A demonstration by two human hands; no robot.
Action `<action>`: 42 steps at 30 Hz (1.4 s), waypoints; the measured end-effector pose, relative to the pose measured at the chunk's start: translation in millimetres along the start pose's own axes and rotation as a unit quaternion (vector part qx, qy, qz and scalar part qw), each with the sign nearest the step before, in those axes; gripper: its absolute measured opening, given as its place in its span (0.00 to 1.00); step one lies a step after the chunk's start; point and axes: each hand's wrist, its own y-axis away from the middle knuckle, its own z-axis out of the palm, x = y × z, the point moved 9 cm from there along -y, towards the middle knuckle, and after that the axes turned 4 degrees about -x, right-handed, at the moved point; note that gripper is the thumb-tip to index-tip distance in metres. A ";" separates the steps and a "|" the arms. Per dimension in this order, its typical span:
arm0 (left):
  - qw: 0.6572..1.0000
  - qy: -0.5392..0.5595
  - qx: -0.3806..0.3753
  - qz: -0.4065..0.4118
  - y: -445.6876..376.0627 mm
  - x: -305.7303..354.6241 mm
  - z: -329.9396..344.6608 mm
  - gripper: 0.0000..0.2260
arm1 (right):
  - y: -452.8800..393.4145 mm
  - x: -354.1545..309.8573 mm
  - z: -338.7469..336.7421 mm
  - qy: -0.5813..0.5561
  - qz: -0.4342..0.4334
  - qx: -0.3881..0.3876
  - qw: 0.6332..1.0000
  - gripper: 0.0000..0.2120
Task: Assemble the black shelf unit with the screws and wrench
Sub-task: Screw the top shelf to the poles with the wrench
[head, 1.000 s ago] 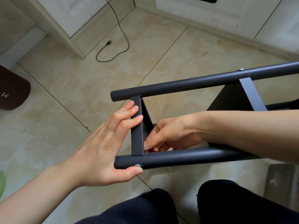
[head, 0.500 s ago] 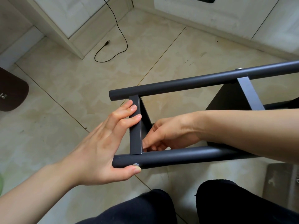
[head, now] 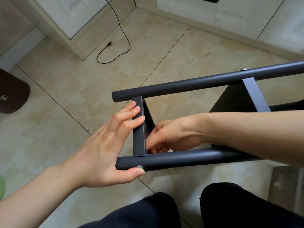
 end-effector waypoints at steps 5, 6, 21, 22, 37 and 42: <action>1.000 0.000 0.001 0.001 0.2 -0.7 -0.2 0.42 | 4.1 3.7 0.2 0.000 0.022 -0.031 0.999 0.18; 1.000 0.002 0.002 0.001 -0.2 -0.9 -0.3 0.42 | 4.0 3.6 -1.4 0.001 0.018 -0.026 1.000 0.17; 1.000 -0.004 0.005 -0.003 -0.3 -1.6 -1.0 0.42 | 2.3 3.7 -6.2 -0.007 0.010 -0.012 1.000 0.14; 1.000 -0.005 0.005 -0.003 -0.1 -1.7 -0.8 0.42 | 1.5 4.2 -6.1 -0.008 0.010 -0.010 1.000 0.12; 1.000 -0.020 0.008 -0.001 1.5 -1.8 0.2 0.42 | -1.3 3.5 7.9 -0.063 -0.006 -0.058 0.996 0.06; 0.999 -0.033 0.008 -0.001 2.3 -1.3 0.0 0.42 | -3.6 3.6 7.4 -0.048 -0.018 -0.041 0.998 0.09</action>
